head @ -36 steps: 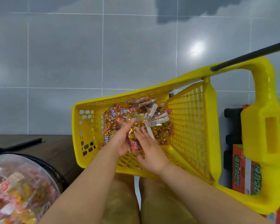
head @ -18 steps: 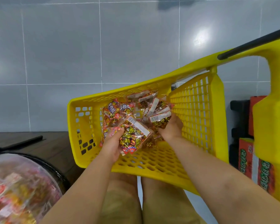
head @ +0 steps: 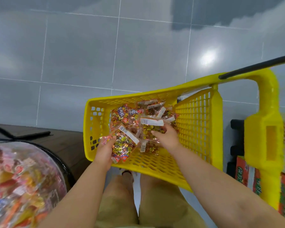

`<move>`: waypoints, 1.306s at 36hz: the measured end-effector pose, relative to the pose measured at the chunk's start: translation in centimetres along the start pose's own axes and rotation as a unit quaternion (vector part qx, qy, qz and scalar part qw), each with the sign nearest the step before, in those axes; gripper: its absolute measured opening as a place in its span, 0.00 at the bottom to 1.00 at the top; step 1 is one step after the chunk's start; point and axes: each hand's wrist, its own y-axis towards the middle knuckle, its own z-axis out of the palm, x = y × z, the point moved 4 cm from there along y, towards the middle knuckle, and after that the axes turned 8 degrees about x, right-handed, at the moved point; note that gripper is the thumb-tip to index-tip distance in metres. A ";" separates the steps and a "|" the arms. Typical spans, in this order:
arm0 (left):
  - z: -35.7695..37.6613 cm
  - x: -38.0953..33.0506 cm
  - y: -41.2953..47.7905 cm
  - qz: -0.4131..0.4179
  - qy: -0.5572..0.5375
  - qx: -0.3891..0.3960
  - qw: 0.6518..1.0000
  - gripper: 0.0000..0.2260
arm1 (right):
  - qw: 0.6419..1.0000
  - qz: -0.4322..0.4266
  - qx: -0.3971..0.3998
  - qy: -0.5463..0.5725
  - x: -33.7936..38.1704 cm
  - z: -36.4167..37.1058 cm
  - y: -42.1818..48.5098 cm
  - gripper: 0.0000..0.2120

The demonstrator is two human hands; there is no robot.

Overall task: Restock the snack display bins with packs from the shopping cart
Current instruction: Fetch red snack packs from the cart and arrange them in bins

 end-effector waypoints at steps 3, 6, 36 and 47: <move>-0.7 -1.5 -2.3 0.027 -0.016 0.032 0.999 0.13 | 0.995 -0.054 0.064 -0.051 3.6 2.1 -2.0 0.29; -2.3 -3.0 -4.8 0.052 -0.043 0.038 0.997 0.10 | 0.982 -0.121 0.103 -0.100 6.9 4.8 -4.0 0.25; -47.7 9.2 -33.6 0.293 -0.311 -0.182 0.886 0.16 | 0.808 -0.178 0.544 -0.140 9.7 46.1 -38.0 0.18; -54.1 10.8 -38.0 0.370 -0.342 -0.199 0.841 0.34 | 0.829 -0.280 0.403 -0.267 12.1 53.5 -43.1 0.23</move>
